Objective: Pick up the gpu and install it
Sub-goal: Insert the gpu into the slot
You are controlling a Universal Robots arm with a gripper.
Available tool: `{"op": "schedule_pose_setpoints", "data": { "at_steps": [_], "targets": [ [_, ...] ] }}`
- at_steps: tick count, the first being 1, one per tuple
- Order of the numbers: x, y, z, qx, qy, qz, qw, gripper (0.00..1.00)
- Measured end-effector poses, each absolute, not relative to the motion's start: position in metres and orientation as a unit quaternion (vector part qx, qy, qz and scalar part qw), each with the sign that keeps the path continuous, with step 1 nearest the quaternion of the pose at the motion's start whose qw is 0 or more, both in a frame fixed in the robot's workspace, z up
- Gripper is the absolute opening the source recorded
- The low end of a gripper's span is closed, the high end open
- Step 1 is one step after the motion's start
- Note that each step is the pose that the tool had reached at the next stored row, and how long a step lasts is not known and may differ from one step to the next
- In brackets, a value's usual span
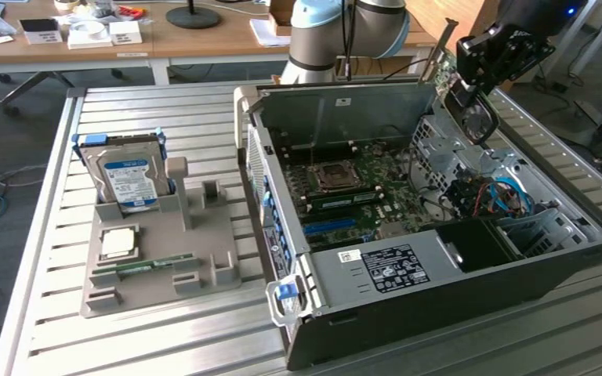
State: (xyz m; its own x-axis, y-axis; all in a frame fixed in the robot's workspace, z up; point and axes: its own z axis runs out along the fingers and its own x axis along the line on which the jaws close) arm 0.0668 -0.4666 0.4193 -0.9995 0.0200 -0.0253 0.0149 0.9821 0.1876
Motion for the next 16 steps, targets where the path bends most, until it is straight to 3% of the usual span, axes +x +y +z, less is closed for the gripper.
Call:
{"op": "schedule_pose_setpoints", "data": {
  "at_steps": [16],
  "targets": [
    [0.0666, -0.4666, 0.4189, -0.084, 0.992, 0.095, 0.005, 0.27]
  ]
}}
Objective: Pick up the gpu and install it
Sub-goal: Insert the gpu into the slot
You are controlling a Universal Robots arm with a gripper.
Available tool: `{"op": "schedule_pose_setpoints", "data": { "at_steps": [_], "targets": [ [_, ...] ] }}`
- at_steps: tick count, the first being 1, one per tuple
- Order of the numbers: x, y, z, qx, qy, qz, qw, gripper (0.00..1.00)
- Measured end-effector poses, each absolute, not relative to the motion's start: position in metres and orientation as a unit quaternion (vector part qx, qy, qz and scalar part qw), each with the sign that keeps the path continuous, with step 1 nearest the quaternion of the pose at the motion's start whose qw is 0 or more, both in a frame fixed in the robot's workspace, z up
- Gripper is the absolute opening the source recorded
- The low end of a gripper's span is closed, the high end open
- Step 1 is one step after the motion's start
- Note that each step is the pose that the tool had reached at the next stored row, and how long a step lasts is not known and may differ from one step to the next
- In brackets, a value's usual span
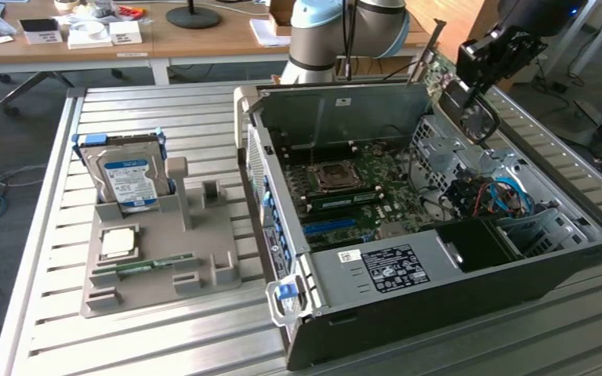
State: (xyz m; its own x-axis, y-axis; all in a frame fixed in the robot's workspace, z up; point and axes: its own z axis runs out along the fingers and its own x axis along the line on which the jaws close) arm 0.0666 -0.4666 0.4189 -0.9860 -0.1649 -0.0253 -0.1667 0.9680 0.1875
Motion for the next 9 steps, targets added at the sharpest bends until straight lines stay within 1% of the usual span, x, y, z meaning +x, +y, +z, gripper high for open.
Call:
{"op": "schedule_pose_setpoints", "data": {
  "at_steps": [9],
  "targets": [
    [0.0663, -0.4667, 0.4185, -0.133, 0.987, 0.093, 0.000, 0.27]
  ]
}}
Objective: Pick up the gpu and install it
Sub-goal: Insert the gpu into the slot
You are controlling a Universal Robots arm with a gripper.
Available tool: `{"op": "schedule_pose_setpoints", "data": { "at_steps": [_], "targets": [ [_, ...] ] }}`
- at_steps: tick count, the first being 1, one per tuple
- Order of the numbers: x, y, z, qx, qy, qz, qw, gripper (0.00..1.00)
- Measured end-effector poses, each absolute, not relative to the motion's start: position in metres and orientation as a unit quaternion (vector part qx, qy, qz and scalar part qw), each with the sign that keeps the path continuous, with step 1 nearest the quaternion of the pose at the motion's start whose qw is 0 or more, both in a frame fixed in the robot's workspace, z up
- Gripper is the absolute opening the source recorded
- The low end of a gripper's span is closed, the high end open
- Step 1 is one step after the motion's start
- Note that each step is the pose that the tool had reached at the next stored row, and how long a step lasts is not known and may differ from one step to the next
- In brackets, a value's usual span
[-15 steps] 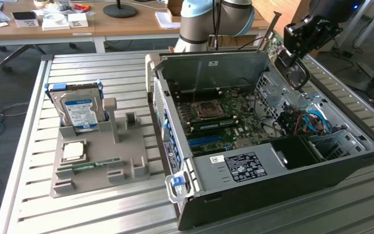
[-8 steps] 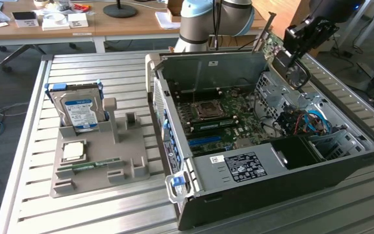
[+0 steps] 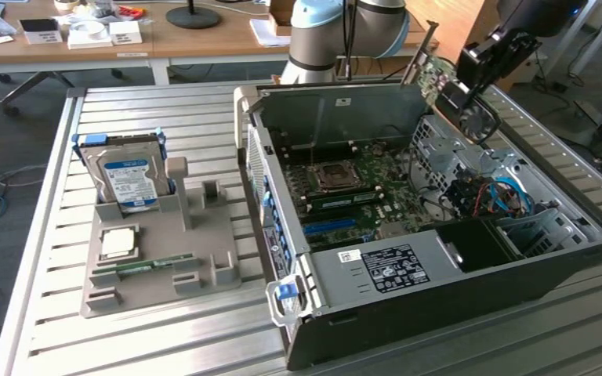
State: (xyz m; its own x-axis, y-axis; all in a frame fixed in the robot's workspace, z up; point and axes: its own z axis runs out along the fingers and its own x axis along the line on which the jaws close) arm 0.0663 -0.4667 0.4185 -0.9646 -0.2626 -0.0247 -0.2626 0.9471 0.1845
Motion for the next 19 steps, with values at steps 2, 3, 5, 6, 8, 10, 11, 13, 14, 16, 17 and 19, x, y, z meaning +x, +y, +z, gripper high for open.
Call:
{"op": "schedule_pose_setpoints", "data": {
  "at_steps": [2, 3, 5, 6, 8, 10, 11, 13, 14, 16, 17, 19],
  "targets": [
    [0.0663, -0.4666, 0.4184, 0.145, -0.985, -0.093, 0.001, 0.27],
    [0.0662, -0.4666, 0.4184, 0.151, -0.984, -0.093, 0.002, 0.27],
    [0.0662, -0.4666, 0.4182, 0.164, -0.982, -0.093, 0.003, 0.27],
    [0.0662, -0.4666, 0.4181, 0.171, -0.981, -0.093, 0.004, 0.27],
    [0.0662, -0.4666, 0.4180, 0.186, -0.978, -0.093, 0.005, 0.27],
    [0.0662, -0.4666, 0.4179, 0.199, -0.975, -0.093, 0.006, 0.27],
    [0.0662, -0.4666, 0.4179, 0.206, -0.974, -0.093, 0.007, 0.27],
    [0.0662, -0.4666, 0.4178, 0.219, -0.971, -0.093, 0.008, 0.27],
    [0.0662, -0.4666, 0.4177, 0.226, -0.970, -0.093, 0.009, 0.27],
    [0.0662, -0.4666, 0.4176, 0.239, -0.967, -0.092, 0.010, 0.27],
    [0.0662, -0.4666, 0.4176, 0.246, -0.965, -0.092, 0.011, 0.27],
    [0.0662, -0.4666, 0.4175, 0.260, -0.961, -0.092, 0.012, 0.27]
  ]
}}
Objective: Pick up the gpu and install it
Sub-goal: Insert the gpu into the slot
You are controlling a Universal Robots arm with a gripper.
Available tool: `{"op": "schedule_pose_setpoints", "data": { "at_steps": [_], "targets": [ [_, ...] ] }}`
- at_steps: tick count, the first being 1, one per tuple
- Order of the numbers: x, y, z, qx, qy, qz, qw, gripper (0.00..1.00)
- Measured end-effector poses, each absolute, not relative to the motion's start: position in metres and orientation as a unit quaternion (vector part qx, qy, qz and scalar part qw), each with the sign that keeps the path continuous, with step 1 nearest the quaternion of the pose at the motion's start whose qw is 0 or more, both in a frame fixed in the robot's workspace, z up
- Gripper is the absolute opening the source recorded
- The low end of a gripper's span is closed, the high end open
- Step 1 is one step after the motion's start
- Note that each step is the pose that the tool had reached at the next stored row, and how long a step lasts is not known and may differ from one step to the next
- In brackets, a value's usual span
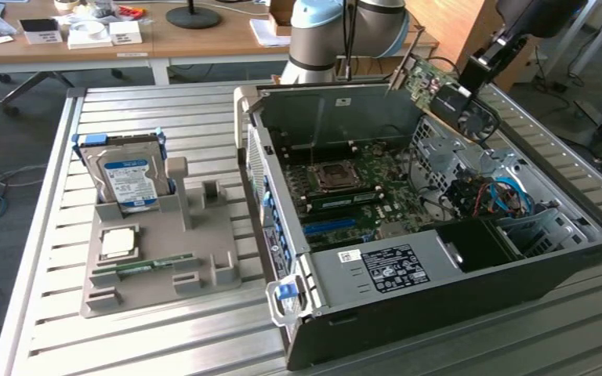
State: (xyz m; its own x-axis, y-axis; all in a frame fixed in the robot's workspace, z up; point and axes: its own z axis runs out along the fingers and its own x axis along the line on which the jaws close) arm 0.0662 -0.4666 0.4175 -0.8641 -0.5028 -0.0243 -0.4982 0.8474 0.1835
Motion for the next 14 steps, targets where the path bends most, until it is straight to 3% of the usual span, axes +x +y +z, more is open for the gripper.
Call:
{"op": "schedule_pose_setpoints", "data": {
  "at_steps": [14],
  "targets": [
    [0.0662, -0.4666, 0.4167, 0.376, -0.922, -0.090, 0.024, 0.27]
  ]
}}
